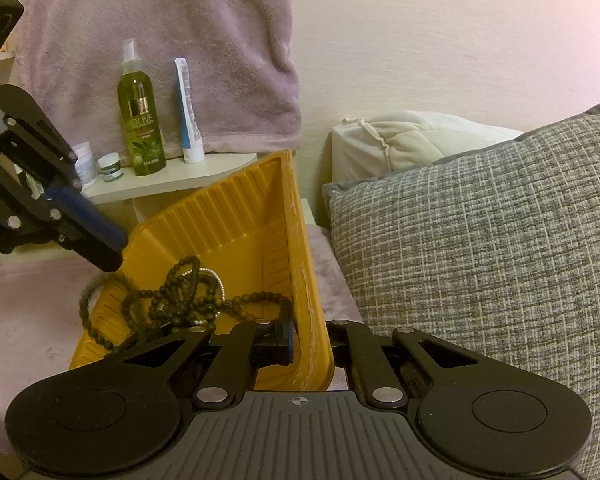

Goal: Organize jewelry
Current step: 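Lower the necklace into the orange tray and open the left gripper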

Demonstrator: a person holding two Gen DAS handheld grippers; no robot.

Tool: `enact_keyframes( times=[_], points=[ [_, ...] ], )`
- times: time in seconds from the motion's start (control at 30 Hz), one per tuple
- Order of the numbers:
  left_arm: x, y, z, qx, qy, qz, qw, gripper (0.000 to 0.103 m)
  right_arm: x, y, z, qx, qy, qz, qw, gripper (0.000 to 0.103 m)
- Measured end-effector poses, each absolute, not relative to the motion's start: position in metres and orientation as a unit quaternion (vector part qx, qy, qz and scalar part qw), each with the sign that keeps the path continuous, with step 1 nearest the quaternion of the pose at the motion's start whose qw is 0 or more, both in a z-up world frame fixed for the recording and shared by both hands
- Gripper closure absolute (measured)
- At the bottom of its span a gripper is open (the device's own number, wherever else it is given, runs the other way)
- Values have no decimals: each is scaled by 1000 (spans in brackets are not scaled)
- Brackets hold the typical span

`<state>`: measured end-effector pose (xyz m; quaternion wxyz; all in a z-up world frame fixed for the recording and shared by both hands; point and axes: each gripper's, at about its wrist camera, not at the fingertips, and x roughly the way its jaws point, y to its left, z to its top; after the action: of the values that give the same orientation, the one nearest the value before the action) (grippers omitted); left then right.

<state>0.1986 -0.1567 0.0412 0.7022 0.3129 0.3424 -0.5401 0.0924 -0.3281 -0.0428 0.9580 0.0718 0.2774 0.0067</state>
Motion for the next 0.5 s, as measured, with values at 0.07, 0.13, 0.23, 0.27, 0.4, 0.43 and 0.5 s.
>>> enact_keyframes(
  times=[0.07,0.13,0.23,0.27,0.4,0.43,0.5],
  points=[
    [202,-153,44,309,336,-530,715,84,92,-328,-43,72,277,7,958,96],
    [205,-148,48,303,335,-523,723,84,91,-329,-44,73,277,8,958,96],
    [207,-141,53,297,332,-515,732,84,90,-328,-44,74,276,7,958,96],
    [207,-138,54,295,330,-512,736,84,90,-328,-44,74,276,7,958,96],
    [206,-120,57,274,324,-495,758,84,89,-328,-45,77,277,8,958,96],
    [206,-116,57,267,322,-488,766,83,90,-328,-44,77,277,8,958,96],
    [206,-103,58,249,317,-470,785,83,89,-329,-45,79,277,8,958,96]
  ],
)
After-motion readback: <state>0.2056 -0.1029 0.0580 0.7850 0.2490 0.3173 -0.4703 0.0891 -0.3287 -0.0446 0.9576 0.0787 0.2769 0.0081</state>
